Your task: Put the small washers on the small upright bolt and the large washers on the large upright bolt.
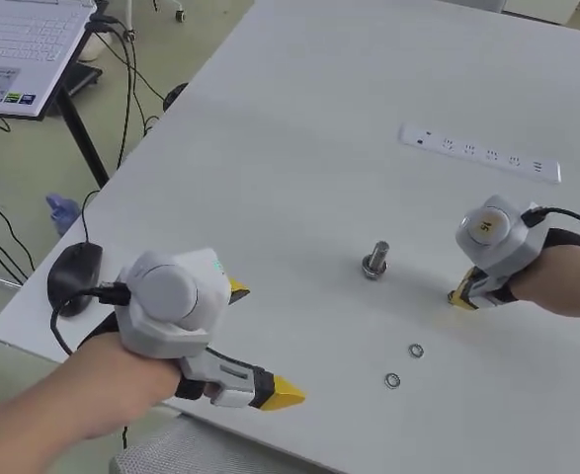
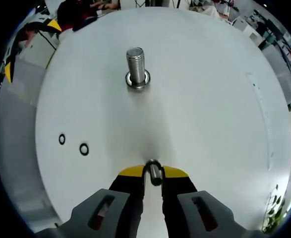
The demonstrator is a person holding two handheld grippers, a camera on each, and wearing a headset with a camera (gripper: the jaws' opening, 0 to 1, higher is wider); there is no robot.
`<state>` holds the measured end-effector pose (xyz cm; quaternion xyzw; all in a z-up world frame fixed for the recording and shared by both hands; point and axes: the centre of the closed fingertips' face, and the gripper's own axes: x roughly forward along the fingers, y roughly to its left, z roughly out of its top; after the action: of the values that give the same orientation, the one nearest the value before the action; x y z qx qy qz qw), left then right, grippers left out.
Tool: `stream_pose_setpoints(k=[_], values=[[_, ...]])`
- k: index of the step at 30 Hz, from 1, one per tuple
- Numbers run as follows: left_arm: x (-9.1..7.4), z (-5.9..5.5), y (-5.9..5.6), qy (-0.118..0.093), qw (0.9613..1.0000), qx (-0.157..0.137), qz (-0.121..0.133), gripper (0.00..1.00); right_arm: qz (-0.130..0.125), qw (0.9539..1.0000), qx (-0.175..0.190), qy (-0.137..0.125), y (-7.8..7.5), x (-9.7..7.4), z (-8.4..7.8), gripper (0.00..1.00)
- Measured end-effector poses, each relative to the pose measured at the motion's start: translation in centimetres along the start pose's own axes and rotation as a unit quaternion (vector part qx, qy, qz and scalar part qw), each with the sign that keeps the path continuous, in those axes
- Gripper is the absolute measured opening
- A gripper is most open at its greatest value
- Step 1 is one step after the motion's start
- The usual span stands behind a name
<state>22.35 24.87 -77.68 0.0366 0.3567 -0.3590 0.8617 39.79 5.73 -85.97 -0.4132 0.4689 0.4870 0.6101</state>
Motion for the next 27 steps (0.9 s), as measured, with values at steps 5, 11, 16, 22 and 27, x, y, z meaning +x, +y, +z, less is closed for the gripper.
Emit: stream_pose_setpoints(k=[5,11,16,22,27], values=[[0.11,-0.19,0.03,0.002,1.0,-0.001,-0.001,0.88,0.0,1.0,0.001,-0.001,-0.07,-0.02,0.12,0.13],[0.01,-0.43,-0.04,0.006,1.0,-0.002,0.0,0.88,0.001,1.0,-0.001,0.0,-0.08,0.04,0.06,0.13],[-0.01,-0.57,-0.23,0.006,1.0,-0.006,-0.001,0.87,0.0,1.0,-0.001,-0.001,-0.05,0.05,0.05,0.13],[-0.05,-0.84,-0.61,0.01,0.9999,-0.004,-0.003,0.87,0.0,1.0,-0.005,0.0,-0.01,0.04,0.06,0.14],[-0.31,-0.78,-0.39,0.007,1.0,-0.007,0.002,0.88,-0.001,1.0,0.001,-0.008,-0.22,-0.13,0.24,0.19]])
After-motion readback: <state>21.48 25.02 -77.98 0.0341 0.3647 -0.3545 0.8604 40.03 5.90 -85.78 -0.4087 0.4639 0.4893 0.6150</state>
